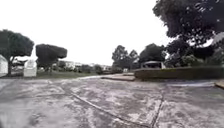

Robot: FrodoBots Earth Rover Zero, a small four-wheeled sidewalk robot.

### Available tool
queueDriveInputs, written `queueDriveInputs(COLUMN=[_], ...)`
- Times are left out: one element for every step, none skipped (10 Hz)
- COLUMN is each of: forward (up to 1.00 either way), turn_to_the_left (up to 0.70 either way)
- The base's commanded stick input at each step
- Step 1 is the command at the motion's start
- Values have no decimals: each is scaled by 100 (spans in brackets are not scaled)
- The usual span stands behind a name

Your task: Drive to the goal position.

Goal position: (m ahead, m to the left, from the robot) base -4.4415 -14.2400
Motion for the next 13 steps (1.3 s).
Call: queueDriveInputs(forward=[70, 70, 70, 70, 70, 70, 70, 70, 70, 70, 70, 70, 70], turn_to_the_left=[0, 0, 0, 0, -25, -35, -23, 0, 0, 0, 0, 0, 0])
